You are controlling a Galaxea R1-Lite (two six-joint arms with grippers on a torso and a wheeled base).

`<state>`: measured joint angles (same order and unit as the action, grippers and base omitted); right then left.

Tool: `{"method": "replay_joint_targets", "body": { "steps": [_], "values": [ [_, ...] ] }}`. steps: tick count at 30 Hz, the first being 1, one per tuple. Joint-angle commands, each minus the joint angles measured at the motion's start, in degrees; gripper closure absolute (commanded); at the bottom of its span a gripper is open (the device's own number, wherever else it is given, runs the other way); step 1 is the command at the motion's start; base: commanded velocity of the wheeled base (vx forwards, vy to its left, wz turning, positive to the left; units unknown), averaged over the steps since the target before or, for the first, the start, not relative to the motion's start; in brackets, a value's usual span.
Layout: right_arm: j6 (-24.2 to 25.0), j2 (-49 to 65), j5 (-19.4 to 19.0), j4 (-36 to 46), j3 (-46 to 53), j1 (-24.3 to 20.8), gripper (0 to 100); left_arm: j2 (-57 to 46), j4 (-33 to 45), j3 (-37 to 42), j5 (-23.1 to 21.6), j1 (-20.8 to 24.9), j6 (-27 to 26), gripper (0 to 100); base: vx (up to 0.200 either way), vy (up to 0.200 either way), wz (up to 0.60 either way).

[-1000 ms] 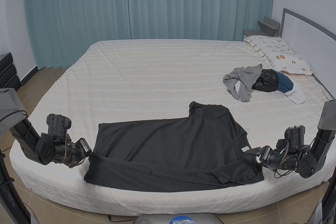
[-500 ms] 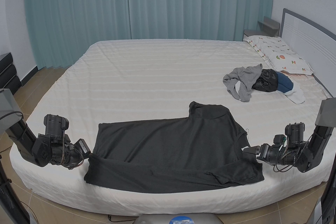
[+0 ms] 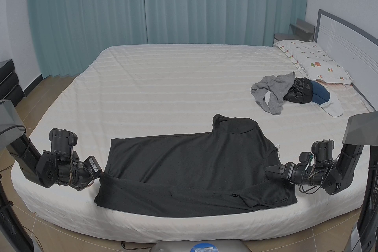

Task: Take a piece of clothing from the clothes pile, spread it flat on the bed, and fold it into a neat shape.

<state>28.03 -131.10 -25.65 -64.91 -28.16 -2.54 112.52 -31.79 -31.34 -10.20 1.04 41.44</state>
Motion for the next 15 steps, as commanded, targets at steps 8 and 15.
{"method": "replay_joint_targets", "body": {
  "steps": [8,15],
  "values": [
    [-1.0,-3.3,0.0,-0.7,0.5,0.2,0,0.2,0.0,0.0,0.0,-0.1,0.0,100,0.0,0.0,0.0],
    [-3.6,-2.9,0.1,-0.8,2.2,0.4,100,-0.1,0.1,0.1,-0.1,-0.1,0.2,100,0.0,0.0,0.0]
  ]
}}
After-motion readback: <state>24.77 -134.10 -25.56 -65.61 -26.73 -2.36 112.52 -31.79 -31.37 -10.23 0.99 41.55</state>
